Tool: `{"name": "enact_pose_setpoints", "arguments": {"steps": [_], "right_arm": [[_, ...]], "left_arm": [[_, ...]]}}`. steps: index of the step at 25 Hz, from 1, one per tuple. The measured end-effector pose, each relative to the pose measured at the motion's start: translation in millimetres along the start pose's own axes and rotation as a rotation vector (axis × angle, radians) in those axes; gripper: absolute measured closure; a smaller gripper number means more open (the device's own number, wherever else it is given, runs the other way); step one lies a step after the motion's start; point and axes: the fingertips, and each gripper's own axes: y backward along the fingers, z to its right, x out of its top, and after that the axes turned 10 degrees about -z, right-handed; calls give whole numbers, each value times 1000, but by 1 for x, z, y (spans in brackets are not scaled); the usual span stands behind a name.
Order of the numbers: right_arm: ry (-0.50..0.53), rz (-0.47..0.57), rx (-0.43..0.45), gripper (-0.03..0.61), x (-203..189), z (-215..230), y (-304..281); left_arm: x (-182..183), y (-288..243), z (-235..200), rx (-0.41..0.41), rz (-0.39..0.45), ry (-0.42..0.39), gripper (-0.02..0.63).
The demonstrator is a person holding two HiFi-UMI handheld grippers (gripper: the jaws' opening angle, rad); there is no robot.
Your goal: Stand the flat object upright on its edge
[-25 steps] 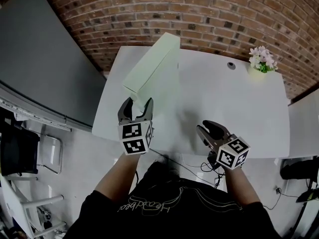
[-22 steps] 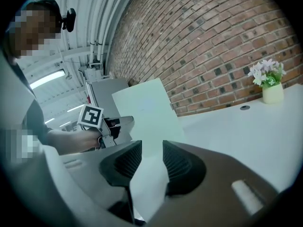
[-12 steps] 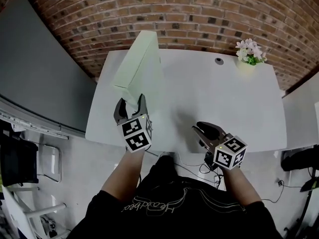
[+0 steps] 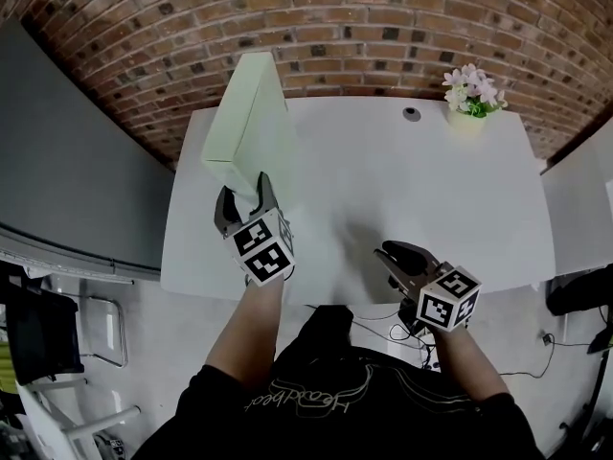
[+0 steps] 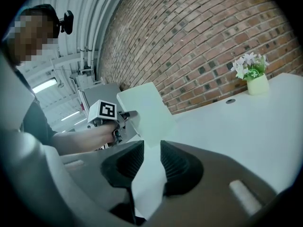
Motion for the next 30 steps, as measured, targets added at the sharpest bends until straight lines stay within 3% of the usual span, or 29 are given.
{"name": "enact_pose_setpoints", "arguments": {"steps": [9, 23, 30], "right_arm": [[-49, 1, -27, 573, 12, 32, -9], [-96, -2, -10, 574, 24, 52, -27], [-105, -4, -6, 574, 20, 56, -21]], "left_arm": [[18, -36, 10, 15, 10, -2, 324], [34, -70, 17, 27, 10, 3, 322], [34, -72, 21, -11, -4, 16, 321]]}}
